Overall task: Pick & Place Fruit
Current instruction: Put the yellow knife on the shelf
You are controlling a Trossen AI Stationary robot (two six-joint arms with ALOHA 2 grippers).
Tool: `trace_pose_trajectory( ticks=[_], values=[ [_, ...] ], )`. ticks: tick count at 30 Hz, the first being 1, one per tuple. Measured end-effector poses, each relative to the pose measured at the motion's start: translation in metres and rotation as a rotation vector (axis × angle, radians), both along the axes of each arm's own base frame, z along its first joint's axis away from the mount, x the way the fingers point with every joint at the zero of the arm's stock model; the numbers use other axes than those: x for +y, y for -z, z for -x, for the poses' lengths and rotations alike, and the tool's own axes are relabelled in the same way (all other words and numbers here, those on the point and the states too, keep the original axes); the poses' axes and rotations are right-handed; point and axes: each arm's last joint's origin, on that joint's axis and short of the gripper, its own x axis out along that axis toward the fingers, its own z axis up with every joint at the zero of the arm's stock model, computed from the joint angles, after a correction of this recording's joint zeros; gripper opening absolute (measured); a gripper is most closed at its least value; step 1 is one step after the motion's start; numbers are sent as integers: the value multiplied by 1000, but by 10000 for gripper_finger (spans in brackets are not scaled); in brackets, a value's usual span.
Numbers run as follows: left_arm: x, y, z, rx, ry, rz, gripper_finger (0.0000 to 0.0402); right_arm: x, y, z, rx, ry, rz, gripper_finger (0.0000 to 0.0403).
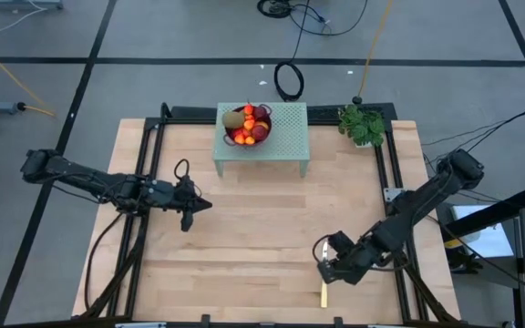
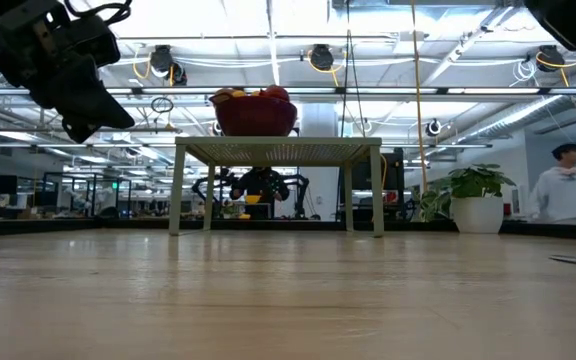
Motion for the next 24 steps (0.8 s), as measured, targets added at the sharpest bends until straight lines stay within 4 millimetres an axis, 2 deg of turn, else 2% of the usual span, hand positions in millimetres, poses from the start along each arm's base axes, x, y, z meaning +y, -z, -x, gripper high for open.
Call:
trace_pose_trajectory(
  ticks=[6, 13, 17, 24],
  values=[
    [0, 0, 0, 0, 6, -7, 5, 9, 16, -5, 143, 61, -76, 0],
    [-1, 0, 0, 3, 42, -15, 6, 28, 9, -13, 197, 119, -73, 0],
    [-1, 0, 0, 3, 49, -19, 4, 42, 11, -17, 248, 166, -67, 0],
    [-2, -1, 0, -2, 99, -36, 2, 58, 17, -25, 258, 208, 80, 0]
  ],
)
